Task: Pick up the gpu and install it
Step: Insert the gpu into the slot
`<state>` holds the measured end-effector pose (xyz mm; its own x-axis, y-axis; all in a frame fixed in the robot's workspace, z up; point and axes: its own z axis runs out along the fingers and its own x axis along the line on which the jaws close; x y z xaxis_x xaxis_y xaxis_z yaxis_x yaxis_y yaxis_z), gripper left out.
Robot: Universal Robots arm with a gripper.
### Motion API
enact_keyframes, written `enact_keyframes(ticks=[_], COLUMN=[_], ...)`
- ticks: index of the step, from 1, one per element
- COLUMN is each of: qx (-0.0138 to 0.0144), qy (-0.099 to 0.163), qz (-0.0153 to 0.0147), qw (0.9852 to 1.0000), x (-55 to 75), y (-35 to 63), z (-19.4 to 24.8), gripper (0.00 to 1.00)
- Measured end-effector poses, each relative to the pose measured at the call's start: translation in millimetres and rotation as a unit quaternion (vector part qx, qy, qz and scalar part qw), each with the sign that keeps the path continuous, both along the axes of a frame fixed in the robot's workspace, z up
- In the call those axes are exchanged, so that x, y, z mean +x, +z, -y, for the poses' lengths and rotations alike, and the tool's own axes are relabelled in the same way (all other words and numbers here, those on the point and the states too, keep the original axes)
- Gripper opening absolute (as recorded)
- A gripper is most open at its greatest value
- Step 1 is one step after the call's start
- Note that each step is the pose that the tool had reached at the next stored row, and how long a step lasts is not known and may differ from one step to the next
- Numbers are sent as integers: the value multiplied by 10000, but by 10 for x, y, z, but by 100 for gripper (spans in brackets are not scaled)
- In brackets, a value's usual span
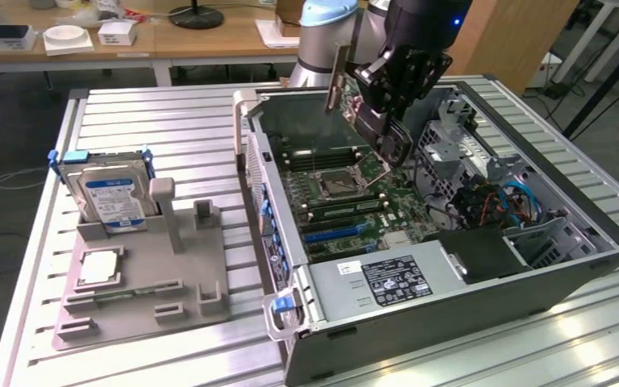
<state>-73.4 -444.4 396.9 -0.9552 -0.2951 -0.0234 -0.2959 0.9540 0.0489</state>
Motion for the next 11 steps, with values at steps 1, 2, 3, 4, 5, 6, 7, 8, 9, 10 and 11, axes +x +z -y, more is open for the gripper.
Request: enact_keyframes(ticks=[1,2,3,4,5,6,7,8,9,10,11], qx=[0,0,0,0,0,0,0,0,0,0,0], qy=[16,33,50,67,85,105,124,145,167,190,212], qz=[0,0,0,0,0,0,0,0,0,0,0], qw=[10000,10000,10000,10000,10000,9999,9999,9999,9999,9998,9998], x=[0,0,0,0,0,0,0,0,0,0,0], y=[-1,-2,-4,-5,-6,-7,-8,-9,-11,-12,-12], z=[0,0,0,0,0,0,0,0,0,0,0], gripper=[26,26,26,26,26,26,26,26,26,26,26])
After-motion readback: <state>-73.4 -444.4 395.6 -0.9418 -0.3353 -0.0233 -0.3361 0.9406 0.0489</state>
